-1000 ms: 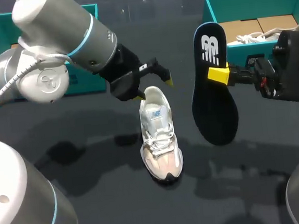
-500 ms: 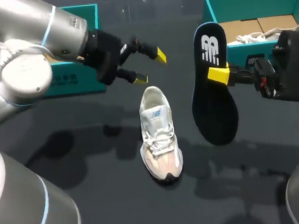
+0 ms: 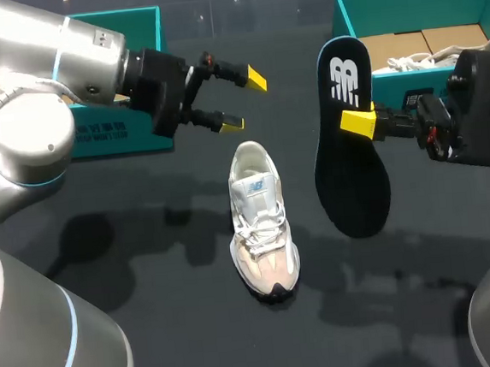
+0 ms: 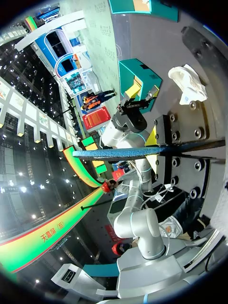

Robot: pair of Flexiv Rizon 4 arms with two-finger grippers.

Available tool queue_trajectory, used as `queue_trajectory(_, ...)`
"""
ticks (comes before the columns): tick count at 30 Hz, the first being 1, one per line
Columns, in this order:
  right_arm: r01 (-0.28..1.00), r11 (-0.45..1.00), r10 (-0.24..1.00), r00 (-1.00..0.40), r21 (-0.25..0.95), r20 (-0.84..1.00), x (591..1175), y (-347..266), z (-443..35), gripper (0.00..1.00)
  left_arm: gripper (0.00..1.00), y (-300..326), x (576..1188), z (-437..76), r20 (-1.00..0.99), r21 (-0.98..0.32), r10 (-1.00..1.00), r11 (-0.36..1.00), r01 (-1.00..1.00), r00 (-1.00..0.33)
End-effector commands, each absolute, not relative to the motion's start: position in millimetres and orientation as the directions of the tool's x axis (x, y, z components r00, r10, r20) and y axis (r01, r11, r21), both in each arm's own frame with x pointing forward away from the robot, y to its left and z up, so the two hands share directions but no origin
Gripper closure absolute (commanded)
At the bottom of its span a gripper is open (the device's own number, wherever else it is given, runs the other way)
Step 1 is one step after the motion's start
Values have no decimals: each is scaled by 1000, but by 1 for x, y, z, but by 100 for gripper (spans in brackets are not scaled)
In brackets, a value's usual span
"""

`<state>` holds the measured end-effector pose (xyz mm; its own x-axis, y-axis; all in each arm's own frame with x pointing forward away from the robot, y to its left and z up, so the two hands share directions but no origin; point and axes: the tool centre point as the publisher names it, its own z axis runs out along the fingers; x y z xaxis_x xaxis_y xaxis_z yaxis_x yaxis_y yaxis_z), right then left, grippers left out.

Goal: Take the shoe out of the shoebox, open the shoe tongue, remove and reinsert the insole, then place the shoe into the shoebox

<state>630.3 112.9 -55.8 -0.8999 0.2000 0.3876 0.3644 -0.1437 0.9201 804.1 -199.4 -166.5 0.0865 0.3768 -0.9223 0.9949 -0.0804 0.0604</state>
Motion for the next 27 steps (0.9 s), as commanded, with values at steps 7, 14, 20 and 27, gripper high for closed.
queue_trajectory(7,485,-122,221,-837,866,500,670,108,-55,100,0,-192,797,-154,-976,89,198,-21,996,92)
queue_trajectory(14,603,-135,162,-770,786,618,723,103,-53,100,0,-194,793,-144,-991,69,111,2,998,68)
queue_trajectory(20,619,-147,150,-757,771,636,731,103,-54,100,0,-194,793,-144,-991,69,111,2,998,68)
queue_trajectory(27,619,-147,150,-757,771,636,731,103,-54,100,0,-194,793,-144,-991,69,111,2,998,68)
